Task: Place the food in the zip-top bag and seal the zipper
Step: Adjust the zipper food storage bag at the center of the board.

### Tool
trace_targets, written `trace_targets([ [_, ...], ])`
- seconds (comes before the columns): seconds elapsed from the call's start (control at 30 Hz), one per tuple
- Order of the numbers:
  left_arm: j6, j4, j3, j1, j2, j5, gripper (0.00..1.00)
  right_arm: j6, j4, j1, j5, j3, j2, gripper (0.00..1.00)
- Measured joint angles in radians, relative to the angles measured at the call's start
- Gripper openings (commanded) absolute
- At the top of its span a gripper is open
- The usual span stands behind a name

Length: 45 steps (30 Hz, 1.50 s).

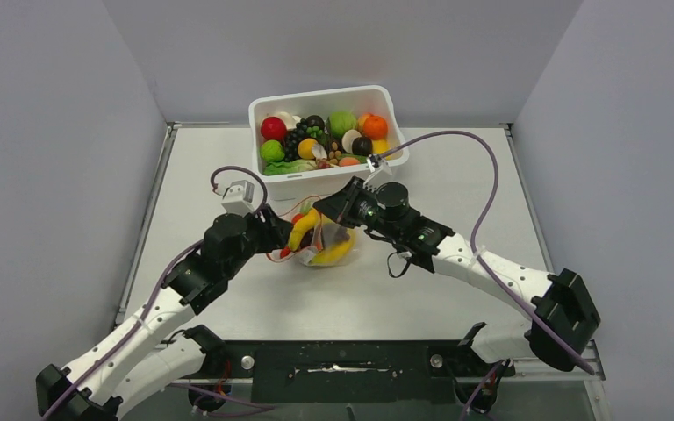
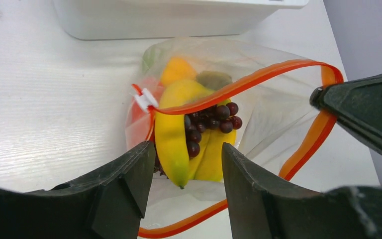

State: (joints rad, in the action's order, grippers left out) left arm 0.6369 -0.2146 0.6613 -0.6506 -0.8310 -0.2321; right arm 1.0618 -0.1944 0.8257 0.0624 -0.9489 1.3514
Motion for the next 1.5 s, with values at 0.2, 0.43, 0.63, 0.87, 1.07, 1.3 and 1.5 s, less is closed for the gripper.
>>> trace_targets([
  [0.2,-0.018,-0.131,0.027,0.000,0.071,-0.027,0.49,-0.018,0.046,-0.011,-0.044,0.019,-0.085,0.00],
  [0.43,-0.003,-0.209,0.026,0.000,0.072,-0.016,0.44,-0.024,0.061,-0.014,-0.062,0.024,-0.102,0.00],
  [0.63,0.031,-0.219,0.004,0.000,0.068,0.009,0.35,-0.027,0.073,-0.014,-0.075,0.025,-0.102,0.00],
  [0.87,0.068,-0.217,-0.019,0.000,0.076,0.050,0.35,-0.026,0.076,-0.014,-0.086,0.025,-0.102,0.00],
  [1.07,0.101,-0.196,-0.086,0.000,0.072,0.072,0.14,-0.026,0.076,-0.014,-0.090,0.025,-0.102,0.00],
  [1.3,0.115,-0.195,-0.094,0.000,0.098,0.075,0.00,-0.036,0.077,-0.014,-0.092,0.030,-0.103,0.00],
  [1.5,0.109,-0.201,-0.025,0.000,0.169,0.077,0.00,-0.119,0.131,-0.014,-0.094,0.015,-0.108,0.00],
])
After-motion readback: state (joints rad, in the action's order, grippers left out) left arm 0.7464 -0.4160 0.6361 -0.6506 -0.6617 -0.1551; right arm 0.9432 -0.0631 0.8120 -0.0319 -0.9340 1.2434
